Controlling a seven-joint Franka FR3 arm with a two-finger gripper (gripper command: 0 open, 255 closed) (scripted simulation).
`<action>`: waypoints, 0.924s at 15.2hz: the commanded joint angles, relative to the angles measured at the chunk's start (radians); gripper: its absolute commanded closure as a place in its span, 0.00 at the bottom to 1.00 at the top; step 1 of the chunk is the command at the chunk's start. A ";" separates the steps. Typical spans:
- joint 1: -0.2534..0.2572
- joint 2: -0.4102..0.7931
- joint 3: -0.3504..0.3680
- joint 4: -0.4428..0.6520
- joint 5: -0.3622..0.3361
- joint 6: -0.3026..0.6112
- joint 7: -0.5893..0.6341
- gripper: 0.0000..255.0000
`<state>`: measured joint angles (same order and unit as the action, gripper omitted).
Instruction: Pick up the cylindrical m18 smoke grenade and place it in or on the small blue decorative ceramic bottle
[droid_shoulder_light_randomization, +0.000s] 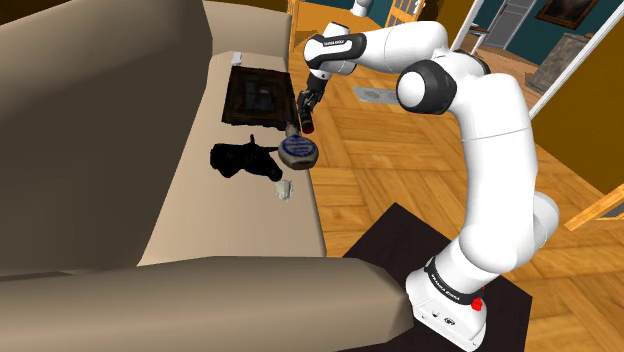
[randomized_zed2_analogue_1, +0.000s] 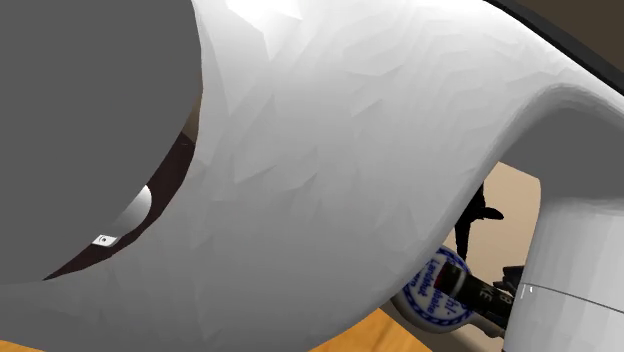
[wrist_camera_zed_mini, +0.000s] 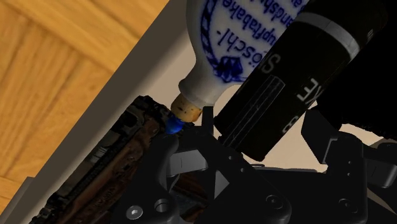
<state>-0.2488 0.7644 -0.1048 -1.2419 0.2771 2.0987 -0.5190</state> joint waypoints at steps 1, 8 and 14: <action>0.000 0.000 0.000 0.000 0.000 0.000 0.000 1.00; -0.002 -0.018 -0.002 0.003 -0.002 -0.021 0.001 0.00; -0.008 -0.063 -0.008 0.020 -0.009 -0.083 0.006 0.00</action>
<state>-0.2563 0.7018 -0.1128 -1.2259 0.2681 2.0205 -0.5137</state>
